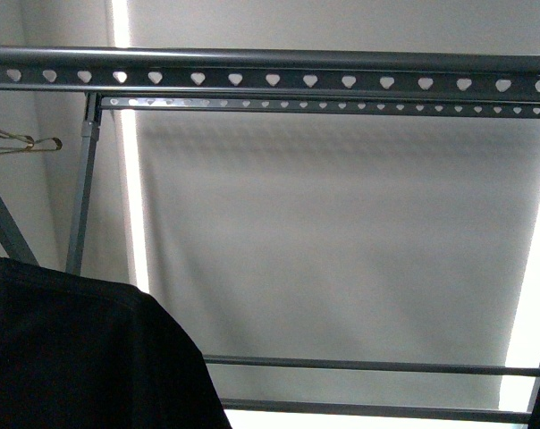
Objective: Hang clothes on hanger
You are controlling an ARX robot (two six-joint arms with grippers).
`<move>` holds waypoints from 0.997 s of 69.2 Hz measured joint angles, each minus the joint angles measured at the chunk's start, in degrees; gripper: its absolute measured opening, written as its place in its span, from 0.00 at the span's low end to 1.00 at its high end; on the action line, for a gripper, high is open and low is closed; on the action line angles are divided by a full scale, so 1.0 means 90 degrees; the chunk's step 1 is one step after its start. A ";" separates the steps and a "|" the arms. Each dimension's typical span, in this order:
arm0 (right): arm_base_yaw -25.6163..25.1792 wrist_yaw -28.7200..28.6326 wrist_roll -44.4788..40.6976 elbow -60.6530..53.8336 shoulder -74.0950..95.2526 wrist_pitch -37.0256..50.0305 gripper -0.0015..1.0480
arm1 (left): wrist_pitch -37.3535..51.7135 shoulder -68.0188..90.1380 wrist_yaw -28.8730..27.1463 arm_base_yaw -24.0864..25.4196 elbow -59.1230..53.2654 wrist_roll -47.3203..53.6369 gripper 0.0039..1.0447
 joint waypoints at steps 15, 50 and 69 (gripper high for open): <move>0.0000 0.0000 0.0000 0.0000 0.0000 0.0000 0.93 | 0.0000 0.0000 0.0000 0.0000 0.0000 0.0000 0.94; 0.0000 0.0000 0.0000 0.0000 0.0000 0.0000 0.93 | 0.0000 0.0000 0.0000 0.0000 0.0000 0.0000 0.94; 0.0000 -0.0002 0.0000 0.0000 0.0000 0.0000 0.93 | 0.0000 0.0000 0.0000 0.0000 0.0000 0.0000 0.94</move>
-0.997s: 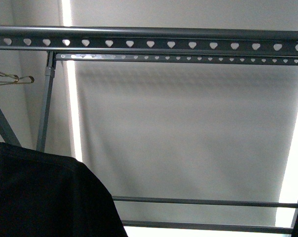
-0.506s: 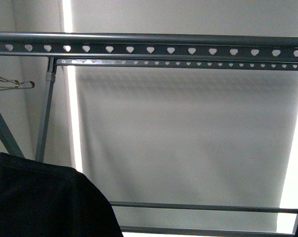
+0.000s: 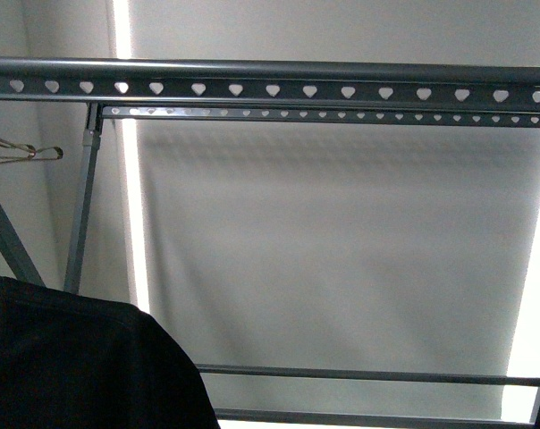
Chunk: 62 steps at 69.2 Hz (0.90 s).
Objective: Hang clothes on hanger
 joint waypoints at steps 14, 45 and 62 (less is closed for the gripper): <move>0.0000 0.0002 0.0000 0.0000 0.0000 0.0000 0.93 | 0.0000 0.0000 0.0000 0.0000 0.0000 0.0000 0.94; 0.0000 0.0000 0.0000 0.0000 0.0000 0.0000 0.93 | 0.0000 0.0000 0.0000 0.0000 0.0000 0.0000 0.94; 0.0000 0.0000 0.0000 0.0000 0.0000 0.0000 0.93 | 0.0000 0.0000 0.0000 0.0000 0.0000 0.0000 0.94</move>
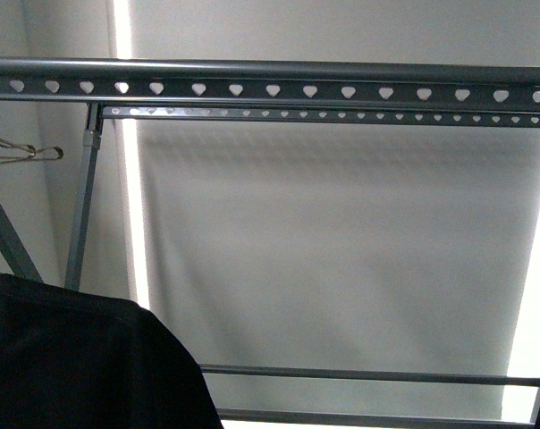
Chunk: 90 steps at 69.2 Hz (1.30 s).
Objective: Hang clothes on hanger
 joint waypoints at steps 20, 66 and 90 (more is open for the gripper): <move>0.0000 0.0002 0.0000 0.0000 0.0000 0.0000 0.93 | 0.0000 0.0000 0.0000 0.0000 0.0000 0.0000 0.94; 0.0000 0.0000 0.0000 0.0000 0.0000 0.0000 0.93 | 0.1268 0.2373 -0.2705 -0.1962 0.1557 0.0039 0.94; 0.0000 0.0000 0.0000 0.0000 0.0000 0.0000 0.93 | 0.0248 0.5275 -0.3976 -0.1698 0.3684 -0.1404 0.94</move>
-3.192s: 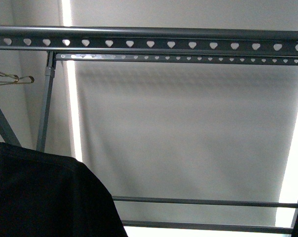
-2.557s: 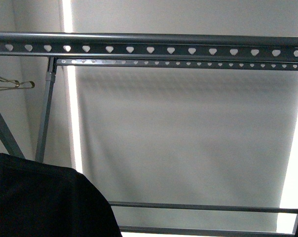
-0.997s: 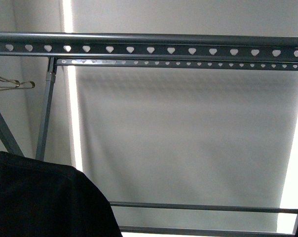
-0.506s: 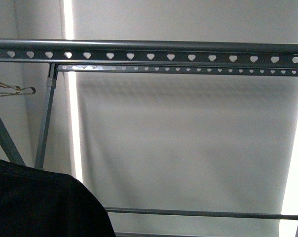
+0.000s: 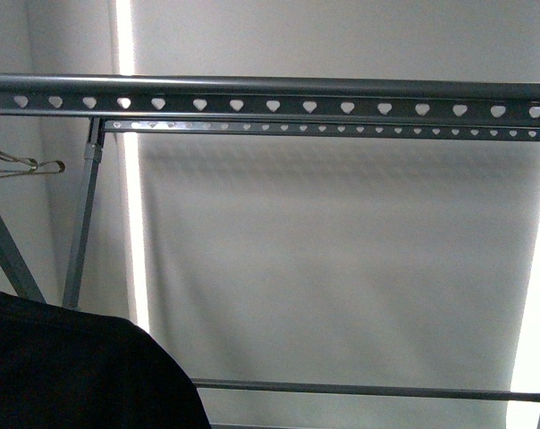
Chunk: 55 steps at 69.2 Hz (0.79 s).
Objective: Hang clothes on hanger
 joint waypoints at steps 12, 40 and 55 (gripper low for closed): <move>0.0000 0.0000 0.0000 0.0000 0.0000 0.0000 0.93 | -0.1066 0.1078 -0.0755 -0.0308 0.0967 -0.1331 0.94; 0.0000 0.0002 0.0000 0.0000 0.0000 0.0000 0.93 | -0.2963 0.2956 -0.0967 -0.0532 0.2263 -0.3810 0.94; 0.0000 0.0000 0.0000 0.0000 0.0000 0.0000 0.93 | -0.3208 0.3587 -0.1124 -0.0933 0.2880 -0.4507 0.94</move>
